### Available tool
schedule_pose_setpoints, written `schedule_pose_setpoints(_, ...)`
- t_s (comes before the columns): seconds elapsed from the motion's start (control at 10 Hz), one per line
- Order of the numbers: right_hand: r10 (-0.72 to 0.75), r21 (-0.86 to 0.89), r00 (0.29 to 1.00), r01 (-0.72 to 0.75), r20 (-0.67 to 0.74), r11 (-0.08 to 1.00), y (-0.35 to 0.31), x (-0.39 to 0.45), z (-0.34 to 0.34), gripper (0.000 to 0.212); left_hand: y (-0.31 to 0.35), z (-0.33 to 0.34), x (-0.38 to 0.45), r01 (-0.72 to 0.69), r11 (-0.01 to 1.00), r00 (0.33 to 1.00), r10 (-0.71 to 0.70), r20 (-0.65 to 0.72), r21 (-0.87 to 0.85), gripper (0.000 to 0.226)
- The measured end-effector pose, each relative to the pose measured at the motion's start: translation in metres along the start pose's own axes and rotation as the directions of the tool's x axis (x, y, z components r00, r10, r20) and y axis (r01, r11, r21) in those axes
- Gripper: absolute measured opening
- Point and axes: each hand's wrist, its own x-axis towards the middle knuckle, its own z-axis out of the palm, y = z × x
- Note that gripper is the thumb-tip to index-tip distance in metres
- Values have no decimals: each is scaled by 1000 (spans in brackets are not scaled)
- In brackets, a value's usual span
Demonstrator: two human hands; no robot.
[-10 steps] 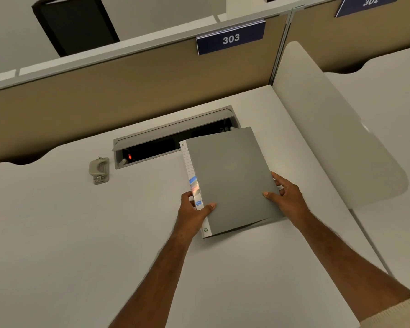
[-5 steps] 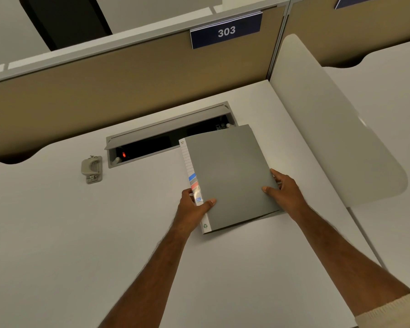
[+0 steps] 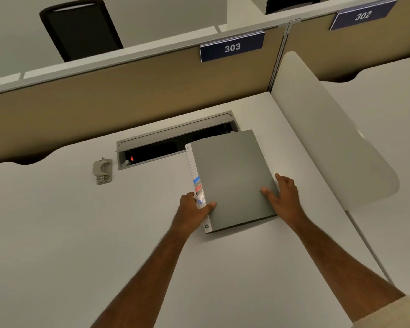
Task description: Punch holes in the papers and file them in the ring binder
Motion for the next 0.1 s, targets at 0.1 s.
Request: schedule_pose_setpoints(0.1,-78,-69,996,75,-39,995,-5,-7,1,72,-6,-4,-5,-10,999,999,12,-42,41,77)
